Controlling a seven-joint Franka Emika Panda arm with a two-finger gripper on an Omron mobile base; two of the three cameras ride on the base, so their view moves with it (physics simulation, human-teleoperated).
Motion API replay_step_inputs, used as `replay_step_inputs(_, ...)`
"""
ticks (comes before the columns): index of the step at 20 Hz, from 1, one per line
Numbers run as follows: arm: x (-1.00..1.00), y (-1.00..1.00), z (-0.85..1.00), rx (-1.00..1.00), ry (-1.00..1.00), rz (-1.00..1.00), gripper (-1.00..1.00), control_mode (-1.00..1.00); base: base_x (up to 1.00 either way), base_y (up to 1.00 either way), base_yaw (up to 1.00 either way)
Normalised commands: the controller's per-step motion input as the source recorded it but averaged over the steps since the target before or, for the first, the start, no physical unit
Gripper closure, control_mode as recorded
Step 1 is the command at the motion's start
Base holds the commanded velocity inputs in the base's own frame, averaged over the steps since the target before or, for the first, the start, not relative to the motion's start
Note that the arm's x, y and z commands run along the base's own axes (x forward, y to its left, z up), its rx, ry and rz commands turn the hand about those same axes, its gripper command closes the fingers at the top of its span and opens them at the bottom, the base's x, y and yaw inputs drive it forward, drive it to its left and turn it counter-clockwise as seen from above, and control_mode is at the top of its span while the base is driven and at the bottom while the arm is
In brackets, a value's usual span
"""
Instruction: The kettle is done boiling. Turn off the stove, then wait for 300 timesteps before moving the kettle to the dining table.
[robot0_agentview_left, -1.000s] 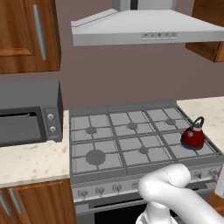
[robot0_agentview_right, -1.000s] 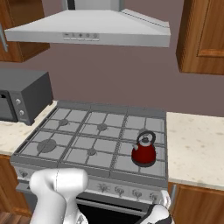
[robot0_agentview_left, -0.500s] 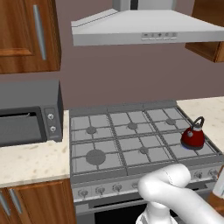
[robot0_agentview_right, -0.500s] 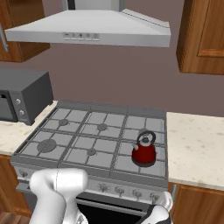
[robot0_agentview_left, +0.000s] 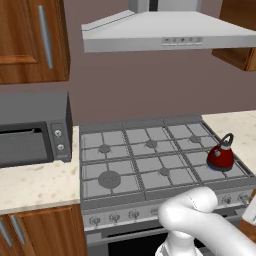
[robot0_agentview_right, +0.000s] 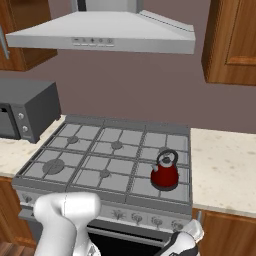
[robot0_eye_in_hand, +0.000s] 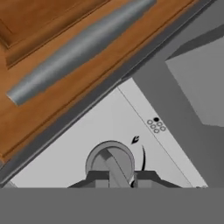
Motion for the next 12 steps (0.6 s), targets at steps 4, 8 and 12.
replay_step_inputs(4,0.0,-0.25,0.06,0.31,0.08,-0.04,1.0,-1.0,0.0,0.0,0.0)
replay_step_inputs(8,0.0,-0.24,0.03,0.32,0.09,-0.04,1.0,-1.0,0.0,0.0,0.0)
replay_step_inputs(12,0.0,-0.21,0.01,0.31,0.1,-0.04,1.0,-1.0,0.0,0.0,0.0)
